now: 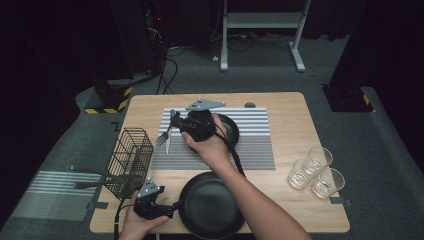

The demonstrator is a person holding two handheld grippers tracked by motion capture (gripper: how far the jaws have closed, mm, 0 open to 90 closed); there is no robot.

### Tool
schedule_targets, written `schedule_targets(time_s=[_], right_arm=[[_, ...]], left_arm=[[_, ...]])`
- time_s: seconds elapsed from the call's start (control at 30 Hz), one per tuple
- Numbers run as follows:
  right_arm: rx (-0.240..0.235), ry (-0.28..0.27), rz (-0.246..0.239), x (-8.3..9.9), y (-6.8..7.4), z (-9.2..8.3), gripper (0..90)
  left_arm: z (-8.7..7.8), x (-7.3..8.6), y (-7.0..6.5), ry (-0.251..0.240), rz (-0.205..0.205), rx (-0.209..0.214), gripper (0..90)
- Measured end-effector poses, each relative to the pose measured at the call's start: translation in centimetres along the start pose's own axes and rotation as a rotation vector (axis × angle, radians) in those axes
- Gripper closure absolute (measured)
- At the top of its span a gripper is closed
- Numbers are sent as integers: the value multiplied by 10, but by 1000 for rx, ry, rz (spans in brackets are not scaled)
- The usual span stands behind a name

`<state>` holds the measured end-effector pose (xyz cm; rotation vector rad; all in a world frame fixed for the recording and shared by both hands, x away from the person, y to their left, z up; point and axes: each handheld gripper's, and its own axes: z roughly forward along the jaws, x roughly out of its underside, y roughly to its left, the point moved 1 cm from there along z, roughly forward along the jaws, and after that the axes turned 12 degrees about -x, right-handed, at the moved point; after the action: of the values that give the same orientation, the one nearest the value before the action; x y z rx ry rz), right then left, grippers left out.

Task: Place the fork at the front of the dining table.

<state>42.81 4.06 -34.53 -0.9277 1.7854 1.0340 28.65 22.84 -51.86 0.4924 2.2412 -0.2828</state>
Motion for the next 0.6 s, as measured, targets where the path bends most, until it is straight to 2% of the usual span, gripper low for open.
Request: schedule_targets(time_s=[0.2,0.27,0.3,0.37,0.6], right_arm=[[25,-5,7,7,-6,-16,874],[29,-4,5,8,-7,-19,874],[36,-2,5,11,-8,-24,874],[42,-2,7,13,-9,-29,874],[55,-3,27,23,-14,-46,873]], left_arm=[[0,-3,0,0,-17,4,104],[0,-4,0,0,-13,0,104],[0,-6,-2,-2,4,-19,104],[0,-9,-5,-7,1,-12,104],[2,-19,-14,-5,33,-3,103]])
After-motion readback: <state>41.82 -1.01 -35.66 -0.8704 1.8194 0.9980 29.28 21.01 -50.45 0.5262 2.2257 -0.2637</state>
